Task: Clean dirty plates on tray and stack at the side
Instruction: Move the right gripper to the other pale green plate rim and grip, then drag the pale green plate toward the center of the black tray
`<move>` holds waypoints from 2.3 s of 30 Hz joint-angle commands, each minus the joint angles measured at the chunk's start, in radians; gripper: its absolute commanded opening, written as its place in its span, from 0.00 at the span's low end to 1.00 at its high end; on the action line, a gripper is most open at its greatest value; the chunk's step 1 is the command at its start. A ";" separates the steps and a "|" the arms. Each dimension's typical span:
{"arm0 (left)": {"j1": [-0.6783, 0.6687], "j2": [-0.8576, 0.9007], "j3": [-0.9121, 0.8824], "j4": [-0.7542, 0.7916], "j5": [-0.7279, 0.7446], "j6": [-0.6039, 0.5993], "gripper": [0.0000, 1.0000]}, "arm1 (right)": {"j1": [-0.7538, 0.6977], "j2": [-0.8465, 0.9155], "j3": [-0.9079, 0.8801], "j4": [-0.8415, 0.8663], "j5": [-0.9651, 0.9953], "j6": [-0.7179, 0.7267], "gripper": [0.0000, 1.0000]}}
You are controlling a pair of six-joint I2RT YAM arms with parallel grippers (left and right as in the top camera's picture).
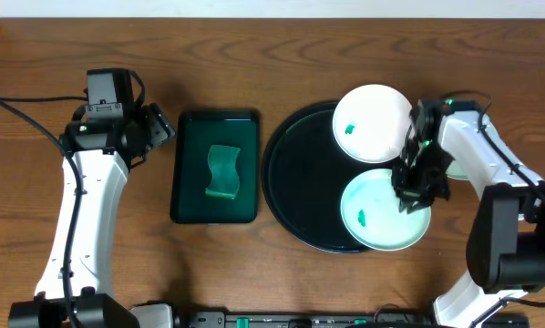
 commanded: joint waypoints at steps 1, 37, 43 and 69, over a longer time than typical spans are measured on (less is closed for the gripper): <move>0.004 0.000 0.015 -0.005 -0.012 0.003 0.80 | 0.006 -0.005 0.124 -0.083 0.005 -0.032 0.25; 0.004 0.000 0.015 -0.005 -0.012 0.003 0.79 | 0.007 -0.036 -0.078 0.052 0.024 0.108 0.01; 0.004 0.000 0.015 -0.005 -0.012 0.003 0.79 | 0.023 -0.043 -0.078 0.110 -0.266 -0.014 0.01; 0.004 0.000 0.015 -0.005 -0.012 0.003 0.79 | 0.027 -0.141 -0.056 0.029 0.146 0.145 0.34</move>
